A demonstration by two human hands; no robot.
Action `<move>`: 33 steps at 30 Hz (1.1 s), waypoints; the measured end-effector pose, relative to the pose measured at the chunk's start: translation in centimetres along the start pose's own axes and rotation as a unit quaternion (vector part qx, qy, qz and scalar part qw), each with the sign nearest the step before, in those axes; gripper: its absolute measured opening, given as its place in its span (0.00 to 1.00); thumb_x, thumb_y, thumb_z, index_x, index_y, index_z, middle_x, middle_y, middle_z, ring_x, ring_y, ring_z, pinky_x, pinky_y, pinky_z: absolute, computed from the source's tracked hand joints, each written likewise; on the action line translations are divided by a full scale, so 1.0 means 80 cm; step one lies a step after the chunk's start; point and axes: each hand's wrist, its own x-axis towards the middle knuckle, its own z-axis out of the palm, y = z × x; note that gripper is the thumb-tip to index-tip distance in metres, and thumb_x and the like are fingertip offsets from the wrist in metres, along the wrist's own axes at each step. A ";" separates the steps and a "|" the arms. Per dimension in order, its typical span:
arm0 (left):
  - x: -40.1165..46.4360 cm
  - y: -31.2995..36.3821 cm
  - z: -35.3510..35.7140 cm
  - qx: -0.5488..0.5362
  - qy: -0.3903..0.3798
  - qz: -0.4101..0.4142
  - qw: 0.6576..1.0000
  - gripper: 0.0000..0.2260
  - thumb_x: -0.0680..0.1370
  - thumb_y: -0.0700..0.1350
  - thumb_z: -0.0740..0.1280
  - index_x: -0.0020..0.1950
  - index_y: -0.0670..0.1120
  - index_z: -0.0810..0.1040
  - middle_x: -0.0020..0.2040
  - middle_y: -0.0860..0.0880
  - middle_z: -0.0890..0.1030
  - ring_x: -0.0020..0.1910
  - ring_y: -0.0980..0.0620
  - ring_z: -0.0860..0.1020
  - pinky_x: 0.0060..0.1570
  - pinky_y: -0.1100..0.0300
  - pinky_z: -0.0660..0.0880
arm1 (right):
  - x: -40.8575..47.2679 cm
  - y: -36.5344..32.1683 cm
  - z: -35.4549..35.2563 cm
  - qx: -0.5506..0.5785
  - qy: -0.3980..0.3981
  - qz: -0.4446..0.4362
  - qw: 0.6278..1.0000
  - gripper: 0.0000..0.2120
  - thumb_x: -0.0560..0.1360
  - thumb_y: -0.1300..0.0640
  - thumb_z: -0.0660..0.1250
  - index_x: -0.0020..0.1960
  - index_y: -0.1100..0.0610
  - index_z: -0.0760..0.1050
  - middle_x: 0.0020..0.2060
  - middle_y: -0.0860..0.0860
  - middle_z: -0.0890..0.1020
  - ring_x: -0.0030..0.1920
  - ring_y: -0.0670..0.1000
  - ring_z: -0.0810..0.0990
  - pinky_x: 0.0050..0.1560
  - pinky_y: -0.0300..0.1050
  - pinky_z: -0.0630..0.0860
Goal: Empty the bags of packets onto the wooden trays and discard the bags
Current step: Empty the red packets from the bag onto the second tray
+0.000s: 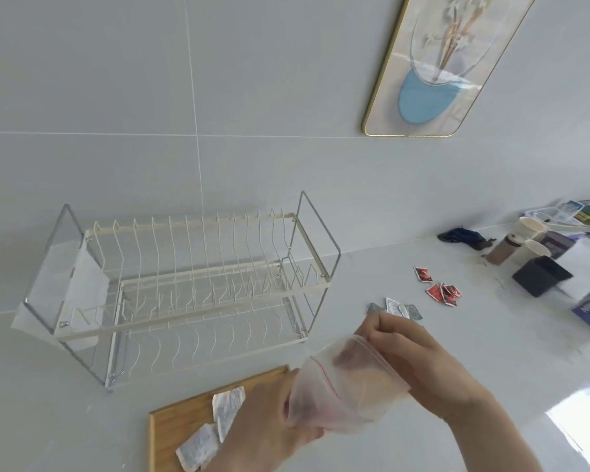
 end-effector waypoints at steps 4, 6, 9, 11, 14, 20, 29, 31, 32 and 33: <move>0.013 0.017 0.023 -0.121 0.071 -0.046 0.989 0.25 0.58 0.60 0.83 0.50 0.52 0.83 0.41 0.57 0.85 0.41 0.60 0.83 0.40 0.65 0.78 | 0.011 0.057 -0.044 0.151 0.135 -0.015 0.979 0.32 0.63 0.37 0.79 0.49 0.63 0.79 0.49 0.63 0.84 0.49 0.62 0.84 0.53 0.56 0.79; 0.024 0.028 0.031 -0.172 0.104 -0.071 0.977 0.22 0.58 0.56 0.84 0.45 0.50 0.82 0.36 0.55 0.84 0.36 0.58 0.81 0.36 0.65 0.76 | 0.015 0.096 -0.057 0.179 0.196 0.042 0.963 0.45 0.50 0.30 0.81 0.55 0.61 0.79 0.51 0.61 0.87 0.49 0.60 0.87 0.50 0.56 0.81; 0.051 0.046 0.052 -0.244 0.130 -0.109 0.955 0.23 0.61 0.51 0.84 0.51 0.49 0.81 0.42 0.51 0.88 0.40 0.55 0.86 0.34 0.64 0.79 | 0.001 0.142 -0.069 0.152 0.178 0.112 0.966 0.55 0.47 0.30 0.82 0.65 0.60 0.76 0.55 0.60 0.87 0.54 0.59 0.87 0.52 0.58 0.81; 0.069 0.065 0.071 -0.265 0.135 -0.118 0.947 0.22 0.63 0.51 0.84 0.53 0.51 0.81 0.44 0.50 0.88 0.43 0.53 0.87 0.38 0.59 0.81 | -0.010 0.153 -0.073 0.139 0.145 0.128 0.971 0.51 0.50 0.33 0.83 0.66 0.57 0.76 0.58 0.59 0.86 0.59 0.60 0.85 0.55 0.59 0.82; 0.094 0.087 0.108 -0.285 0.127 -0.119 0.943 0.19 0.67 0.46 0.82 0.55 0.48 0.81 0.45 0.46 0.89 0.45 0.48 0.87 0.43 0.56 0.82 | -0.008 0.158 -0.085 0.175 0.130 0.109 0.970 0.37 0.60 0.44 0.84 0.65 0.55 0.79 0.59 0.60 0.85 0.60 0.61 0.84 0.58 0.61 0.82; 0.120 0.087 0.166 -0.252 0.136 -0.183 0.940 0.35 0.58 0.58 0.79 0.62 0.50 0.75 0.53 0.48 0.86 0.48 0.55 0.86 0.45 0.64 0.78 | 0.010 0.155 -0.165 0.218 0.212 0.088 0.948 0.14 0.78 0.69 0.66 0.61 0.60 0.80 0.53 0.63 0.87 0.50 0.65 0.86 0.52 0.60 0.83; 0.179 0.075 0.191 0.009 0.207 -0.169 0.964 0.34 0.72 0.49 0.77 0.73 0.57 0.65 0.66 0.56 0.73 0.64 0.56 0.74 0.65 0.56 0.69 | 0.025 0.149 -0.338 -0.210 0.179 0.066 0.959 0.09 0.75 0.63 0.70 0.43 0.49 0.80 0.35 0.53 0.85 0.33 0.48 0.79 0.38 0.42 0.74; 0.199 0.079 0.204 0.074 0.163 -0.146 0.973 0.34 0.72 0.51 0.76 0.74 0.58 0.65 0.67 0.61 0.71 0.67 0.59 0.71 0.67 0.59 0.66 | 0.034 0.142 -0.362 -0.302 0.158 0.040 0.939 0.08 0.74 0.58 0.71 0.42 0.45 0.78 0.34 0.49 0.83 0.30 0.46 0.75 0.33 0.38 0.70; 0.210 0.082 0.212 0.103 0.140 -0.134 0.976 0.33 0.72 0.53 0.75 0.74 0.59 0.65 0.68 0.62 0.70 0.68 0.60 0.69 0.68 0.60 0.65 | 0.038 0.139 -0.370 -0.342 0.146 0.025 0.928 0.07 0.73 0.57 0.72 0.44 0.45 0.77 0.34 0.46 0.83 0.31 0.45 0.75 0.33 0.38 0.70; 0.220 0.085 0.221 0.128 0.116 -0.128 0.977 0.32 0.73 0.54 0.74 0.74 0.59 0.65 0.68 0.64 0.70 0.68 0.61 0.67 0.69 0.61 0.64 | 0.042 0.137 -0.377 -0.373 0.130 0.010 0.919 0.07 0.72 0.56 0.72 0.46 0.44 0.78 0.34 0.43 0.82 0.33 0.45 0.77 0.35 0.38 0.71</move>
